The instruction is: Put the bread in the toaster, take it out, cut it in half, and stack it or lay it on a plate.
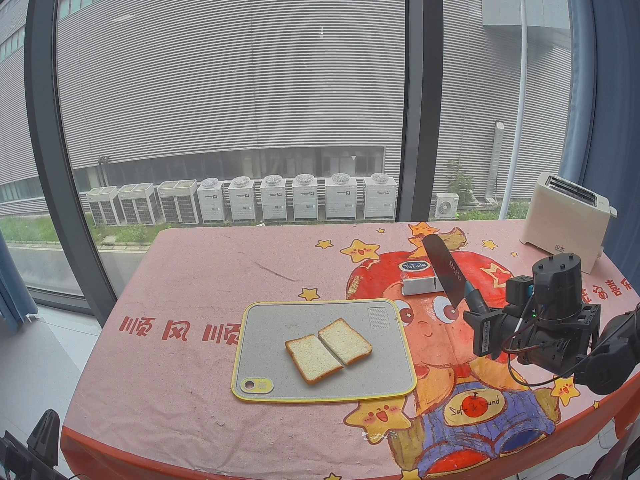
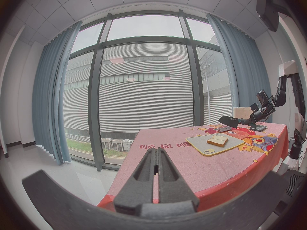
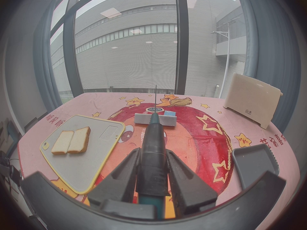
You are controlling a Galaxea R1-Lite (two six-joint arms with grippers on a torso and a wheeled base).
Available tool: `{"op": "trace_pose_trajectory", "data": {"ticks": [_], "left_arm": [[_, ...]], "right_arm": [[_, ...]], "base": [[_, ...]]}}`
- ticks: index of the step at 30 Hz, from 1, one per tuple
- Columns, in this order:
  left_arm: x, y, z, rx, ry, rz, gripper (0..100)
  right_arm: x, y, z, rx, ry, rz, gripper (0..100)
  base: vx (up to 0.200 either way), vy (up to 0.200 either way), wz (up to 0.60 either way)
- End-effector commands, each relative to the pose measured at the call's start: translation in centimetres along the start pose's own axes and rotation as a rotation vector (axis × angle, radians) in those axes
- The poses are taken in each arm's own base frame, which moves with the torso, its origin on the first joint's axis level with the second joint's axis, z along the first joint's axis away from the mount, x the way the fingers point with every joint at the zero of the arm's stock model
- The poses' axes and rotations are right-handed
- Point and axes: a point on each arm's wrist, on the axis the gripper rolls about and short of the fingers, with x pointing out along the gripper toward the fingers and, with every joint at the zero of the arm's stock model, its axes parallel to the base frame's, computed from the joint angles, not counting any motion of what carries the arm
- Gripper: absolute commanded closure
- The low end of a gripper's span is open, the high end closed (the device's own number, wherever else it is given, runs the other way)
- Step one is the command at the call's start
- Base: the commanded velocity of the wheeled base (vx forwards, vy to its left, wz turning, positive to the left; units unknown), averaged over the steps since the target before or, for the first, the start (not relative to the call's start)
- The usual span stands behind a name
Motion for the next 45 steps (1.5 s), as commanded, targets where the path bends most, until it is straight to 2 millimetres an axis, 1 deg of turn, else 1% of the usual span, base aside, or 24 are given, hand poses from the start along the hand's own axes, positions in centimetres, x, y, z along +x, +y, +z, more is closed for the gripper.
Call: {"op": "trace_pose_trajectory", "data": {"ticks": [1, 15, 45], "left_arm": [[0.0, 0.0, -0.5, 0.0, 0.001, 0.0, 100], [0.0, 0.0, -0.5, 0.0, 0.001, 0.0, 100], [0.0, 0.0, -0.5, 0.0, 0.001, 0.0, 100]], "right_arm": [[0.4, 0.0, -0.3, -0.002, 0.014, -0.005, 100], [1.0, -0.1, -0.5, -0.003, 0.032, -0.016, 100], [1.4, 0.2, -1.1, -0.013, 0.057, -0.013, 100]], "base": [[0.0, 0.0, 0.0], [0.0, 0.0, 0.0], [0.0, 0.0, 0.0]]}}
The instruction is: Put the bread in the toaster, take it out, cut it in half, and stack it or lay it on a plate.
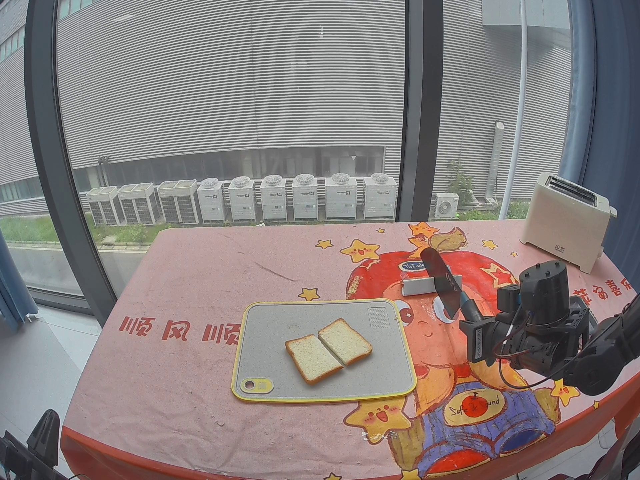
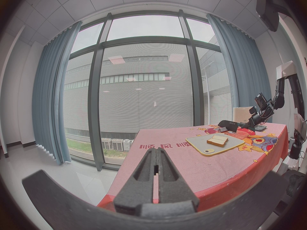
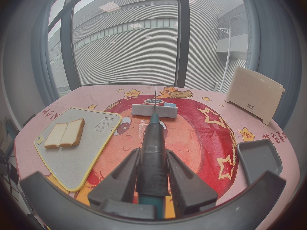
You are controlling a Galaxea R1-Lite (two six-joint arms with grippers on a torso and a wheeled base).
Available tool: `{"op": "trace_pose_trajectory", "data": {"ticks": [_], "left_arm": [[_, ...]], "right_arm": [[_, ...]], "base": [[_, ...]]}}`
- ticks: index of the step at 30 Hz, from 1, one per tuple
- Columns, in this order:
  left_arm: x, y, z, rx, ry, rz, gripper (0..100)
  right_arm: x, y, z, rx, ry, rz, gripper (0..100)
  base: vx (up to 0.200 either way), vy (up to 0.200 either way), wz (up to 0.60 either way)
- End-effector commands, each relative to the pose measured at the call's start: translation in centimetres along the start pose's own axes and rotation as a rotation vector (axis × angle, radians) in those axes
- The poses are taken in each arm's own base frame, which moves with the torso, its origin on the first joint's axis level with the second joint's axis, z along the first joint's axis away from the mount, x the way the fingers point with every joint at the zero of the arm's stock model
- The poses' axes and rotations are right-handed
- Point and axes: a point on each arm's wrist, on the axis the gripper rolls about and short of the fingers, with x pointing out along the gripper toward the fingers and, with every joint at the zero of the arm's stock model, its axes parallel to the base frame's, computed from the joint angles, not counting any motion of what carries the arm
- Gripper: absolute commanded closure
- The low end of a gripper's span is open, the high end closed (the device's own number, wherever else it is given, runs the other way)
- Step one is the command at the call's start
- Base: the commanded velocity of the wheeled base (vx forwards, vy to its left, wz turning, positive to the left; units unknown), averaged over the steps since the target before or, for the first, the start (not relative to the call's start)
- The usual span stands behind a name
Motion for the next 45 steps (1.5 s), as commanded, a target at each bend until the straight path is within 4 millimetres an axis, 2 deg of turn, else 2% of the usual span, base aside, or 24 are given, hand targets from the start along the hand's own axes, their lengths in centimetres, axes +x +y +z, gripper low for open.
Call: {"op": "trace_pose_trajectory", "data": {"ticks": [1, 30, 31, 45], "left_arm": [[0.01, -0.01, -0.52, 0.0, 0.001, 0.0, 100], [0.01, -0.01, -0.52, 0.0, 0.001, 0.0, 100], [0.01, -0.01, -0.52, 0.0, 0.001, 0.0, 100], [0.01, -0.01, -0.52, 0.0, 0.001, 0.0, 100]], "right_arm": [[0.11, 0.13, -0.15, -0.005, 0.007, 0.002, 100], [0.5, 0.29, -0.53, 0.012, 0.024, -0.002, 100], [0.51, 0.3, -0.48, 0.012, 0.023, -0.002, 0], [0.48, 0.35, -0.2, 0.016, 0.011, 0.0, 0]], "base": [[0.0, 0.0, 0.0], [0.0, 0.0, 0.0], [0.0, 0.0, 0.0], [0.0, 0.0, 0.0]]}}
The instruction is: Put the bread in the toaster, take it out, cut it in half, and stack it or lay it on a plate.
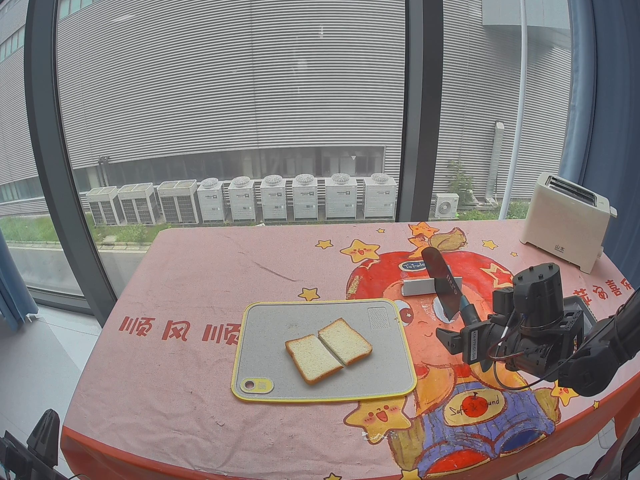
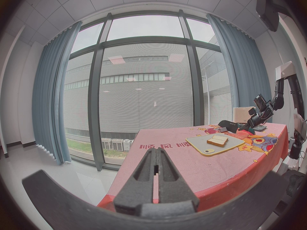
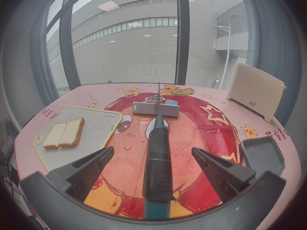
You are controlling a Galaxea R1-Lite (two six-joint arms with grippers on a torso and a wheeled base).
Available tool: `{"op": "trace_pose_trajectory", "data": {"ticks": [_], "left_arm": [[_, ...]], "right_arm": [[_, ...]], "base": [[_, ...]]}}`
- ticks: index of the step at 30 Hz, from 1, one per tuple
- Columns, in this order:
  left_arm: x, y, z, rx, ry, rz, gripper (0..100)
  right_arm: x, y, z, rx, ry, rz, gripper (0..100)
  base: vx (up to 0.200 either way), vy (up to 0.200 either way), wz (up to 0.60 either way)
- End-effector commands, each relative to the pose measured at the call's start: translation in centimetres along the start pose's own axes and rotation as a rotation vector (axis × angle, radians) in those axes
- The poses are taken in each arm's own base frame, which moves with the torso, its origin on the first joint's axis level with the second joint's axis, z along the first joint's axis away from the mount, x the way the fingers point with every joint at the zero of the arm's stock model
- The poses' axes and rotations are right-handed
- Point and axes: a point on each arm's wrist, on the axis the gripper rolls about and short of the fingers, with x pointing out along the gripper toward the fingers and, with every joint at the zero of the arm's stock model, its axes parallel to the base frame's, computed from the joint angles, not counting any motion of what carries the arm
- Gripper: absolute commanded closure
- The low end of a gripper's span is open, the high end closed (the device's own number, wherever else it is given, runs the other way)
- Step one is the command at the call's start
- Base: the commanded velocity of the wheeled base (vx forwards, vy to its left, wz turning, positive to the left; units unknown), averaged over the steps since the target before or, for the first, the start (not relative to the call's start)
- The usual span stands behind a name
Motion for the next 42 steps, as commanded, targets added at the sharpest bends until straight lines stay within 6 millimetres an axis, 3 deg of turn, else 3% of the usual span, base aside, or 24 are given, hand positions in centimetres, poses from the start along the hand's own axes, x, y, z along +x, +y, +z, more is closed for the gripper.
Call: {"op": "trace_pose_trajectory", "data": {"ticks": [1, 10, 25, 42], "left_arm": [[0.0, 0.0, -0.5, 0.0, 0.001, 0.001, 100], [0.0, 0.0, -0.5, 0.0, 0.001, 0.001, 100], [0.0, 0.0, -0.5, 0.0, 0.001, 0.002, 100], [0.0, 0.0, -0.5, 0.0, 0.001, 0.001, 100]], "right_arm": [[0.0, 0.0, 0.1, 0.001, -0.004, 0.0, 0], [-0.3, 0.0, 0.3, 0.0, -0.015, 0.001, 0], [-3.9, 0.4, 1.9, -0.024, -0.128, 0.059, 0], [-5.2, 1.2, 1.4, -0.065, -0.15, 0.085, 0]], "base": [[0.0, 0.0, 0.0], [0.0, 0.0, 0.0], [0.0, 0.0, 0.0], [0.0, 0.0, 0.0]]}}
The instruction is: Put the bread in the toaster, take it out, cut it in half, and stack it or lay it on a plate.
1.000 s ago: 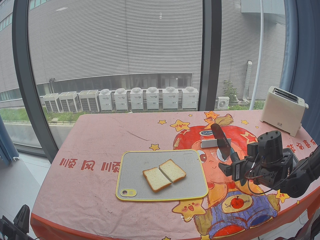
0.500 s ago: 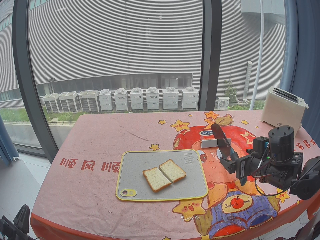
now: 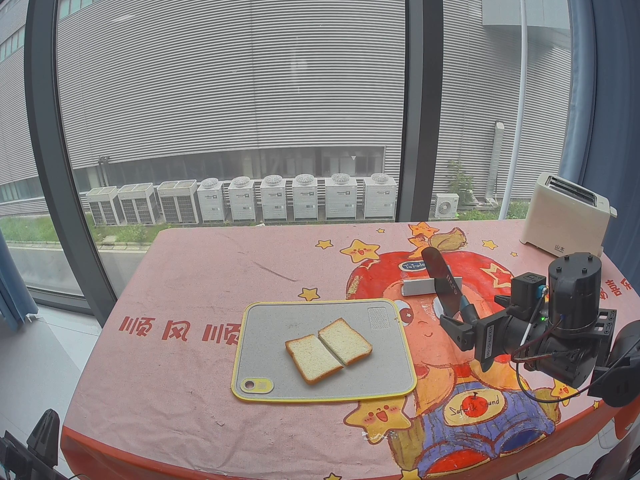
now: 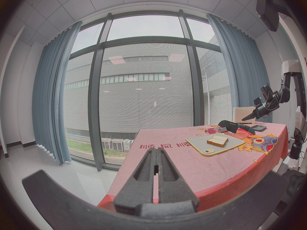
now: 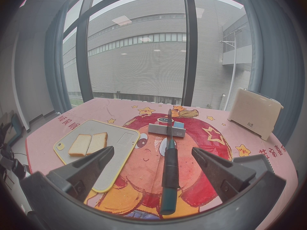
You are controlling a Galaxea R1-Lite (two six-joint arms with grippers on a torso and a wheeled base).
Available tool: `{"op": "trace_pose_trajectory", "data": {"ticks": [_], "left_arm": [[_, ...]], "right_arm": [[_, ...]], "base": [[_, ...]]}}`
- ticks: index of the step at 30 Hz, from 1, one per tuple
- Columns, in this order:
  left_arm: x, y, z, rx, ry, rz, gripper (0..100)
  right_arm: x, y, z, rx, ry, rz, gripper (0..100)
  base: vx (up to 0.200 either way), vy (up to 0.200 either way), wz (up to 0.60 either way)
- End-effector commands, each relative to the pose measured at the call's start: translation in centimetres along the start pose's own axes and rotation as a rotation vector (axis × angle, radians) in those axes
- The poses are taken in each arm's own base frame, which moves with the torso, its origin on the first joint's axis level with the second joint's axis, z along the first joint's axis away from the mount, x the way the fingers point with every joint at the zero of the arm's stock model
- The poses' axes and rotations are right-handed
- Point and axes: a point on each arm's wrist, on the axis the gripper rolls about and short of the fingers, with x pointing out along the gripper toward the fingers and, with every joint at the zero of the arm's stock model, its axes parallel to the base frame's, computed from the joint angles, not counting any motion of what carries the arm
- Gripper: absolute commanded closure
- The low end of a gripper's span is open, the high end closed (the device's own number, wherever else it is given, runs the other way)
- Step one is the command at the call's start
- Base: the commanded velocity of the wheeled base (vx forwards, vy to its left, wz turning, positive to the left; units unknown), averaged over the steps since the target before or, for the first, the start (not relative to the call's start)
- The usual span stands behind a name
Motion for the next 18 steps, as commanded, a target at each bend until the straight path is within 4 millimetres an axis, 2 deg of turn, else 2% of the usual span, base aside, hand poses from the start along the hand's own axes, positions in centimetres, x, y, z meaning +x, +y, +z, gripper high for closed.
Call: {"op": "trace_pose_trajectory", "data": {"ticks": [1, 9, 18], "left_arm": [[0.01, -0.01, -0.52, 0.0, 0.001, 0.0, 100], [0.01, -0.01, -0.52, 0.0, 0.001, 0.0, 100], [0.01, -0.01, -0.52, 0.0, 0.001, 0.0, 100]], "right_arm": [[-0.21, 0.17, -0.14, -0.006, 0.001, 0.009, 0], [-0.39, 0.6, -0.62, -0.018, 0.018, 0.04, 0], [-0.17, 0.6, 0.22, -0.016, -0.001, 0.089, 0]], "base": [[0.0, 0.0, 0.0], [0.0, 0.0, 0.0], [0.0, 0.0, 0.0]]}}
